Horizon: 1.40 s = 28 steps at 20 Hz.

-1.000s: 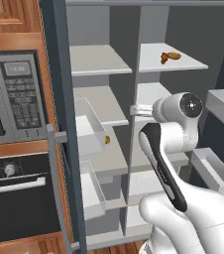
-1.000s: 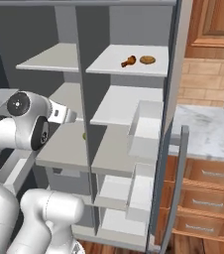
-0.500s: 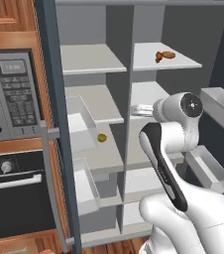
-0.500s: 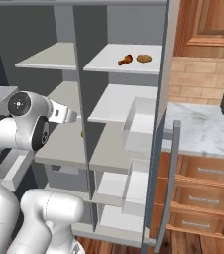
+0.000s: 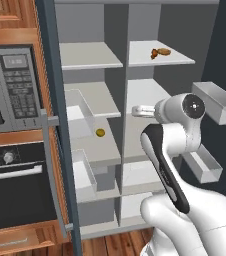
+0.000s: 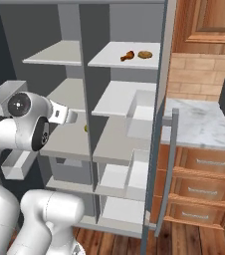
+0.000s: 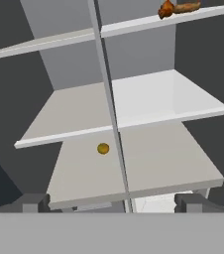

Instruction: Pick up the frozen chicken drumstick from the freezer, place it on any shelf in the fridge, and close the fridge and freezer doors when done.

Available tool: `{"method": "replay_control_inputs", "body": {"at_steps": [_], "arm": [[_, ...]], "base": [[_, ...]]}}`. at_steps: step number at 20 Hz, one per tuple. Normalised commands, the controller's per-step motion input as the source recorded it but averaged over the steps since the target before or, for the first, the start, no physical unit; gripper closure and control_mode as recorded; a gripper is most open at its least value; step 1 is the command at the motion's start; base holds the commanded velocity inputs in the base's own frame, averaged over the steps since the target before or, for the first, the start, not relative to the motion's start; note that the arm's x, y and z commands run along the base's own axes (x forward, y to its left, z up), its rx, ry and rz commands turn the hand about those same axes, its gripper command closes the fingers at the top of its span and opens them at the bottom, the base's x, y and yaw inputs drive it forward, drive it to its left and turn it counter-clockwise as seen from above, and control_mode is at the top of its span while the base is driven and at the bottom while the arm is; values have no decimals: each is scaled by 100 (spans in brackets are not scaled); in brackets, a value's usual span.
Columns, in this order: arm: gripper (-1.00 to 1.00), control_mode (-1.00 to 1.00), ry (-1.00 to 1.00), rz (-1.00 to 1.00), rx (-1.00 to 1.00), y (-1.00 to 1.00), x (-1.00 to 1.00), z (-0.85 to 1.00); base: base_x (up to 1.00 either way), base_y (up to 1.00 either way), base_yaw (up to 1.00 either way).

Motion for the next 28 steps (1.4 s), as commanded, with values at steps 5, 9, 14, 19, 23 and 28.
{"method": "replay_control_inputs", "body": {"at_steps": [5,9,14,19,23,28], "arm": [[-100,100,0,0,0,0,0,0],[-100,100,0,0,0,0,0,0],[-100,100,0,0,0,0,0,0],[-100,100,0,0,0,0,0,0],[-100,100,0,0,0,0,0,0],[-100,-100,-11,0,2,-21,-1,7]], "base": [[-6,0,0],[-24,0,0],[-15,0,0],[-30,0,0],[-20,0,0],[-2,0,0]]}}
